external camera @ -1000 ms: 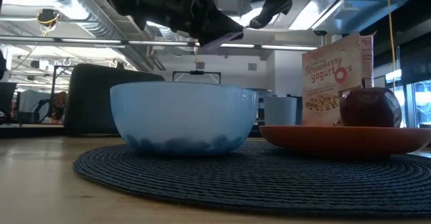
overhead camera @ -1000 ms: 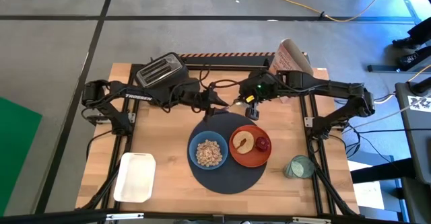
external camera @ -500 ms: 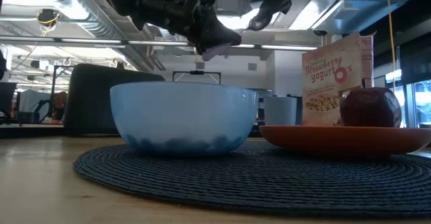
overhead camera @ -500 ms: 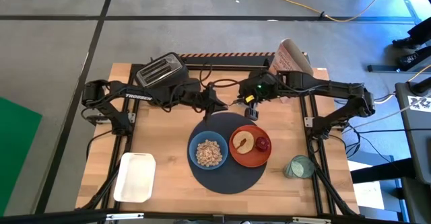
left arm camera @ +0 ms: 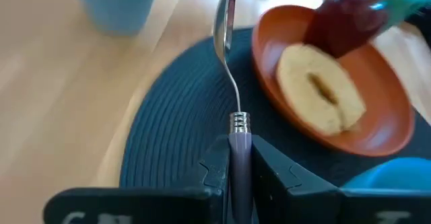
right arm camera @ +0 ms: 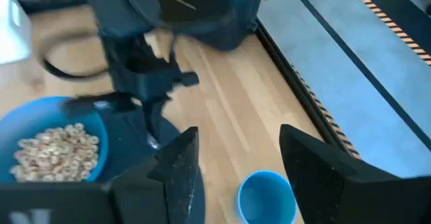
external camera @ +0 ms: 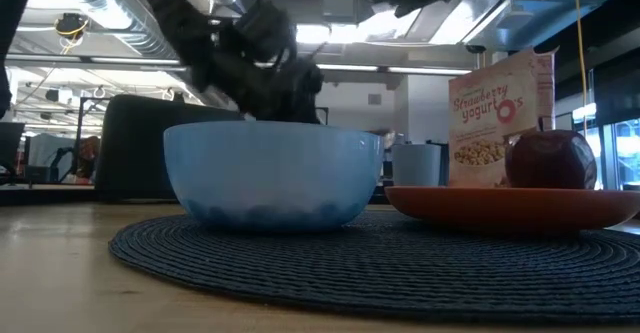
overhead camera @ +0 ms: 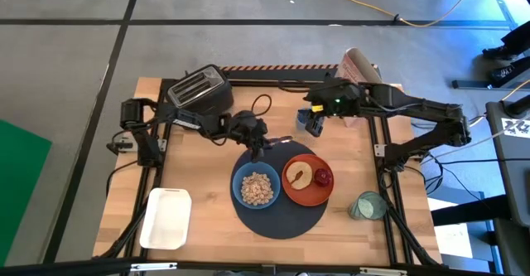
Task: Arrange a breakfast setting
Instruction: Put the purple spoon on the top left of the placemat
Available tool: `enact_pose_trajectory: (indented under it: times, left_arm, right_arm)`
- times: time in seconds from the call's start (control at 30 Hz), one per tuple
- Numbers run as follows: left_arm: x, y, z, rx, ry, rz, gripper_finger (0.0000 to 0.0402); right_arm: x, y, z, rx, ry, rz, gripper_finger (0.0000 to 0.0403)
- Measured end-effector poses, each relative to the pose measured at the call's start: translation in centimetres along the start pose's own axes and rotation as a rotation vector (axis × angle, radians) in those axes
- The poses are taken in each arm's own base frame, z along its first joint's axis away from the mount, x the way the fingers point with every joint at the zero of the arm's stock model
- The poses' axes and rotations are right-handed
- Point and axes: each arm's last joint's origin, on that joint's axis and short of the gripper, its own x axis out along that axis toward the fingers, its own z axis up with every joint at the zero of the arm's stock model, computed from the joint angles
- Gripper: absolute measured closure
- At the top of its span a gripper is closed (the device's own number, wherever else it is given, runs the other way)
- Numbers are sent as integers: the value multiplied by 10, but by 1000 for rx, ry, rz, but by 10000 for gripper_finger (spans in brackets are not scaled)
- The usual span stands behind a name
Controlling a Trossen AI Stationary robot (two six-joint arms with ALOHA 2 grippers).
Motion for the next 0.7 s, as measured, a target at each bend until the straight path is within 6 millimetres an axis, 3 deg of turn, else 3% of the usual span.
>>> enact_pose_trajectory:
  times: [0.17,0.3,0.5,0.7]
  left_arm:
    - [7,11,-23,-149,26,20,368]
    - [9,7,-29,-211,47,-6,367]
    - [12,-7,-32,-210,62,-32,358]
    - [19,-5,-39,-214,76,-17,363]
  right_arm:
    - [-16,-5,-2,5,-21,-16,203]
    - [-21,-6,-3,7,-27,-33,203]
    - [-16,-6,-6,2,-20,-41,203]
    - [-7,-4,-14,-8,9,-44,203]
